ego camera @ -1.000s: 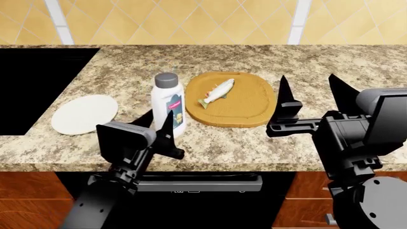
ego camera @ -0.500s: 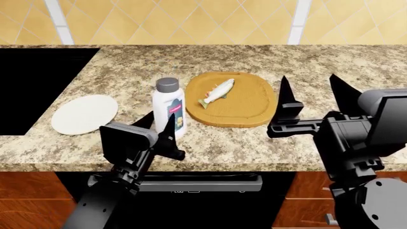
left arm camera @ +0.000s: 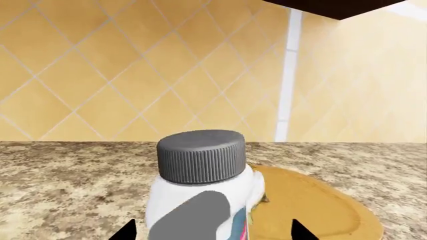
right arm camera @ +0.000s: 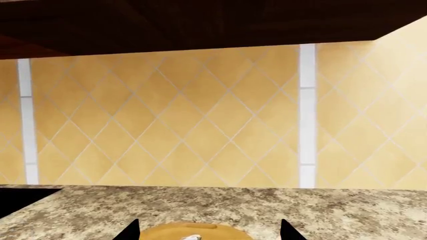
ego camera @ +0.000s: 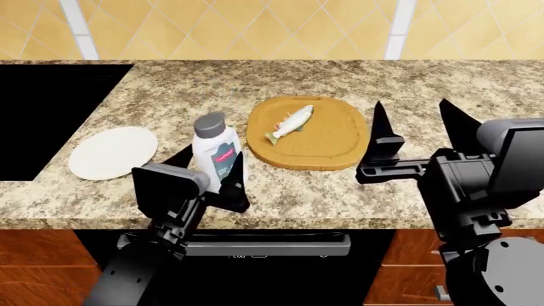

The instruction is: Pick the fish from the plate and place it on the cutting board. Then pick the condiment bottle from the cabinet and place it next to the cutting board.

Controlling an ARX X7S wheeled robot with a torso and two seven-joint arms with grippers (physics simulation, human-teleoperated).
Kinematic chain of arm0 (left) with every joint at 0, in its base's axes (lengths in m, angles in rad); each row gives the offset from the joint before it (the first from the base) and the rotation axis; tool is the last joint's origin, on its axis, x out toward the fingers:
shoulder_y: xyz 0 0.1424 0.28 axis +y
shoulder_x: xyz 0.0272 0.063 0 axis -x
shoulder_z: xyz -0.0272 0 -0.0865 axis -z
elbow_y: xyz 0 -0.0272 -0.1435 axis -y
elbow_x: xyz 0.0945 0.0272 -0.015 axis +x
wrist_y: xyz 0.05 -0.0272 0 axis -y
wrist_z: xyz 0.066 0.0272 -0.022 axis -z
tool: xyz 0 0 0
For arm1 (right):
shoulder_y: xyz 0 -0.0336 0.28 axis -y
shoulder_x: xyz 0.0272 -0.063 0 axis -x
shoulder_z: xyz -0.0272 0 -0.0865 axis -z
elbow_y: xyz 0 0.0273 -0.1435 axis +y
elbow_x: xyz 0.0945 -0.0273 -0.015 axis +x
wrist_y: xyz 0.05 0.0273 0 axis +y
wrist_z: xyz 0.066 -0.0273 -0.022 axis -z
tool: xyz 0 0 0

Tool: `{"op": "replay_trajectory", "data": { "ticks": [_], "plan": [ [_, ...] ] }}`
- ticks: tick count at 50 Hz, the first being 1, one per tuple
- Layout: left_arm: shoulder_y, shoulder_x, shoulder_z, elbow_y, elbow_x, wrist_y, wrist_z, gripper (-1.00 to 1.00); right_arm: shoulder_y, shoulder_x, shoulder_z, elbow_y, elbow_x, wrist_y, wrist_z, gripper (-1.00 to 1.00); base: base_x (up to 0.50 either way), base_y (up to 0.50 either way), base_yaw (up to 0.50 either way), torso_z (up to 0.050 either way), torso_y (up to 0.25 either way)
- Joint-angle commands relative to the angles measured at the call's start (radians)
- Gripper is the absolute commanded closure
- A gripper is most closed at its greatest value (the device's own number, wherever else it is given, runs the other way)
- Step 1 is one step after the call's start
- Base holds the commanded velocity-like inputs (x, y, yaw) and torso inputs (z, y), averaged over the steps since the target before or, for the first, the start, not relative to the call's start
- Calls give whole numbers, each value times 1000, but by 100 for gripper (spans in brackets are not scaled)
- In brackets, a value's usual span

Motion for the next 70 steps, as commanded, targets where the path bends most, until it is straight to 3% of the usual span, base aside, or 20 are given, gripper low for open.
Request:
{"op": "replay_trajectory", "data": {
  "ticks": [1, 16, 35, 49, 70],
  "plan": [
    [-3, -4, 3, 7, -9, -5, -6, -100, 4, -5, 5, 1, 4, 6, -1, -100, 0, 0, 0, 0, 0],
    [10, -40, 4, 126, -31, -60, -36, -100, 2, -7, 10, -3, 3, 3, -2, -100, 0, 0, 0, 0, 0],
    [-13, -107, -16, 408, -96, -190, -111, -100, -35, -16, 11, -6, -29, -33, 9, -100, 0, 0, 0, 0, 0],
    [-56, -183, -103, 650, -221, -337, -215, -100, -57, -7, 27, -41, -87, -83, 30, -100, 0, 0, 0, 0, 0],
    [-60, -274, -229, 788, -282, -407, -313, -100, 2, -39, 79, -100, -220, -64, 90, -100, 0, 0, 0, 0, 0]
  ]
}}
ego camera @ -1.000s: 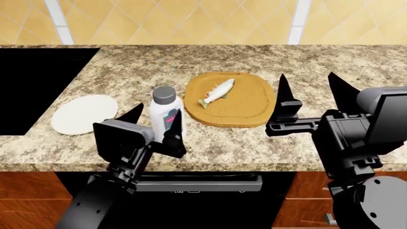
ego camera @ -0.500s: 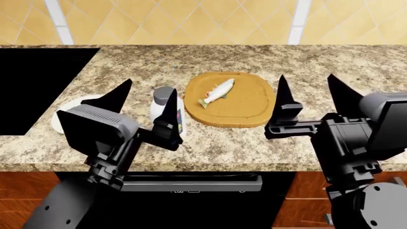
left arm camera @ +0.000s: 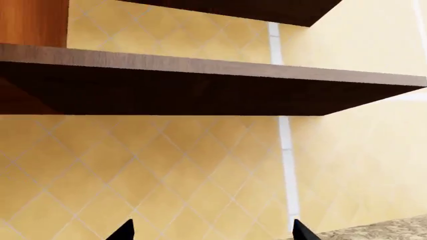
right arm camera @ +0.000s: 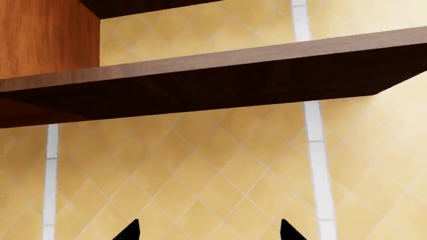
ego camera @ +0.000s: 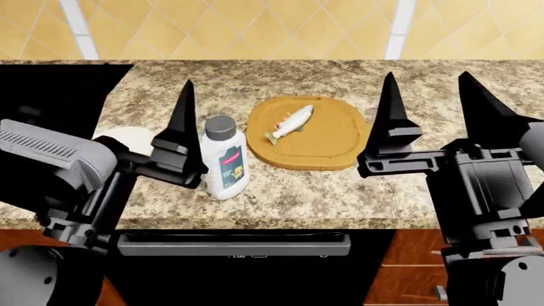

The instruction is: Pick the fish from the plate and place it on the cutting board. Then pick the condiment bottle from the cabinet and place it next to the cutting board.

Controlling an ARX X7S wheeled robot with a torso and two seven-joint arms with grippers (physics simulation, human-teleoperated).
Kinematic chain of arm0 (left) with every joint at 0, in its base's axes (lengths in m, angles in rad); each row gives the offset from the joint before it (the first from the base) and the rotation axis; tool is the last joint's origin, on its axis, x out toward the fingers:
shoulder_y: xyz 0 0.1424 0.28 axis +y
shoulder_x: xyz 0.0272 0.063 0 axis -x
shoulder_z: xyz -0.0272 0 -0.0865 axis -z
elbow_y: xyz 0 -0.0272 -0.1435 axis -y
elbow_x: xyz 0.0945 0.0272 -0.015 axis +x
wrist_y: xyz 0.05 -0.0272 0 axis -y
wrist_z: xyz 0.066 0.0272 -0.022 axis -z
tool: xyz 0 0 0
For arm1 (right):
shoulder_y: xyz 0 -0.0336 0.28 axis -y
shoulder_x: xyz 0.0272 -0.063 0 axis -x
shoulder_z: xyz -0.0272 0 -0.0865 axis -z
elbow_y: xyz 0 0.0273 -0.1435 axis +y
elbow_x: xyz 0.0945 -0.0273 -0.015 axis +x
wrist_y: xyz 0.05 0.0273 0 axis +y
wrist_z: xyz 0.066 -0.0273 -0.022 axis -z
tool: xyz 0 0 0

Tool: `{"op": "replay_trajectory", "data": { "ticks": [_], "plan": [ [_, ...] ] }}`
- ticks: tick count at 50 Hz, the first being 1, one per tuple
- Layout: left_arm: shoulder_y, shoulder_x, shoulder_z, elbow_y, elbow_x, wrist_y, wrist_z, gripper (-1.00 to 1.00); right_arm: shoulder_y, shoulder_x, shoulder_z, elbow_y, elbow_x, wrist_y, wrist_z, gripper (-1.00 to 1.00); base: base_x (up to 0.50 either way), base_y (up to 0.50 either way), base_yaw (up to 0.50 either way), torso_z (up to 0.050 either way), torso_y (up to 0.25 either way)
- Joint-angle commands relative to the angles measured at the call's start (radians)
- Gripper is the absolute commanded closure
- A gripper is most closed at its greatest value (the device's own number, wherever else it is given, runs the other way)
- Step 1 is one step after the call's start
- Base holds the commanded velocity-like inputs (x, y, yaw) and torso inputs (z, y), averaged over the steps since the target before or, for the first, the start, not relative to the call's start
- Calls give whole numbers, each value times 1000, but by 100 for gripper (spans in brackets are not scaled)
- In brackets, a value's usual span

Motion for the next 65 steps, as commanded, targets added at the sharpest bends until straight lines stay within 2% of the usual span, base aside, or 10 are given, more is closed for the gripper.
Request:
{"op": "replay_trajectory", "data": {
  "ticks": [1, 32, 65],
  "plan": [
    [9, -37, -63, 70, -39, -24, -42, -100, 38, -25, 24, -21, -54, 23, 24, -100, 0, 0, 0, 0, 0],
    [-8, -51, -98, 116, -81, -24, -86, -100, 26, -46, 31, -39, -153, 4, 9, -100, 0, 0, 0, 0, 0],
    [-73, -82, -113, 160, -166, -59, -144, -100, 45, -43, 54, -72, -160, 11, 4, -100, 0, 0, 0, 0, 0]
  ]
}}
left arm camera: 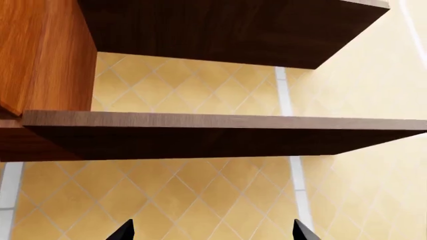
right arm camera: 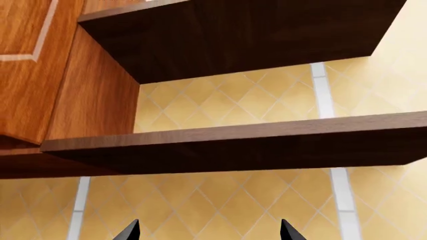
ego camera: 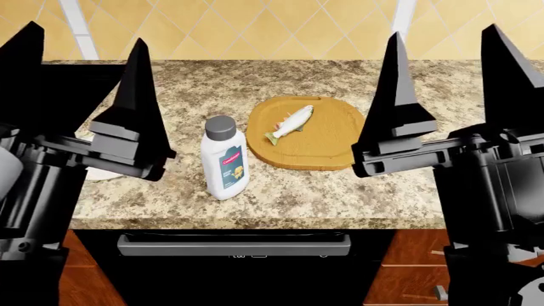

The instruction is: Pick the fish from the plate and place it on the cutting board. Then pick the condiment bottle from the cabinet and place it next to the cutting board.

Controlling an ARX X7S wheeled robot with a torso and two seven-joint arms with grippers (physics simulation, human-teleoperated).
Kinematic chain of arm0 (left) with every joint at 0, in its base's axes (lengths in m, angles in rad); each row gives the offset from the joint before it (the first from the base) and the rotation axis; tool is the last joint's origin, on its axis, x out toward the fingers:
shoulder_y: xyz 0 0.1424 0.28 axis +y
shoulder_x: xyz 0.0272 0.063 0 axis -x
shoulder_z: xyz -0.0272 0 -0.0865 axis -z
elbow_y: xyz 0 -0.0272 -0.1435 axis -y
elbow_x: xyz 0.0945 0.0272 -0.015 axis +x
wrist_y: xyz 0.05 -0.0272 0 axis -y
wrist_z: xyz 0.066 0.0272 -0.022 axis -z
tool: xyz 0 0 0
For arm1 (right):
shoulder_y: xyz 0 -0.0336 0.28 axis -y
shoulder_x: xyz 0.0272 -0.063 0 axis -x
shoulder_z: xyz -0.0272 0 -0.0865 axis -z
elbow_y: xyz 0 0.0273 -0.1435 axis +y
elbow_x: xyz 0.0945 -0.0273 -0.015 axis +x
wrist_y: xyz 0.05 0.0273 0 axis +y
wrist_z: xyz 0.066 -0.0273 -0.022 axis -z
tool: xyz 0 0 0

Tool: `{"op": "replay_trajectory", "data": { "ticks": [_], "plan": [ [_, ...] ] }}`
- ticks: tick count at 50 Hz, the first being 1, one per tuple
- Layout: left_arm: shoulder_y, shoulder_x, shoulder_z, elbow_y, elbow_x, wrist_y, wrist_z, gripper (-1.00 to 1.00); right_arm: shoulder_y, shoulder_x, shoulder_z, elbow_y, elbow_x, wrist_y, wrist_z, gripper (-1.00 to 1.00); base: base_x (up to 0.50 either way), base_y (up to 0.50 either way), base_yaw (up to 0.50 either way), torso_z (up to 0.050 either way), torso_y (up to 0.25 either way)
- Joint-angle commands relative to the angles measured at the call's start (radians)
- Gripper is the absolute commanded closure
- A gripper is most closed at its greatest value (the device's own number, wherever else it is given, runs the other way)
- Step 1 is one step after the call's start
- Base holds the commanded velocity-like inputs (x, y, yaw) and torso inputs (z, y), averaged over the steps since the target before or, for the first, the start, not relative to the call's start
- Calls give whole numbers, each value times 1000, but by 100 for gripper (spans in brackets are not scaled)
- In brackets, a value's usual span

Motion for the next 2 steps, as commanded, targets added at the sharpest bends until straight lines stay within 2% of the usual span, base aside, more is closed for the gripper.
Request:
{"op": "replay_trajectory", "data": {
  "ticks": [1, 2],
  "plan": [
    [-7, -6, 0, 7, -13, 0, -11, -100, 4, -11, 6, 4, -1, 1, -4, -100, 0, 0, 0, 0, 0],
    [-4, -7, 0, 8, -13, 1, -12, -100, 5, -14, 6, 7, -1, 2, -4, -100, 0, 0, 0, 0, 0]
  ]
}}
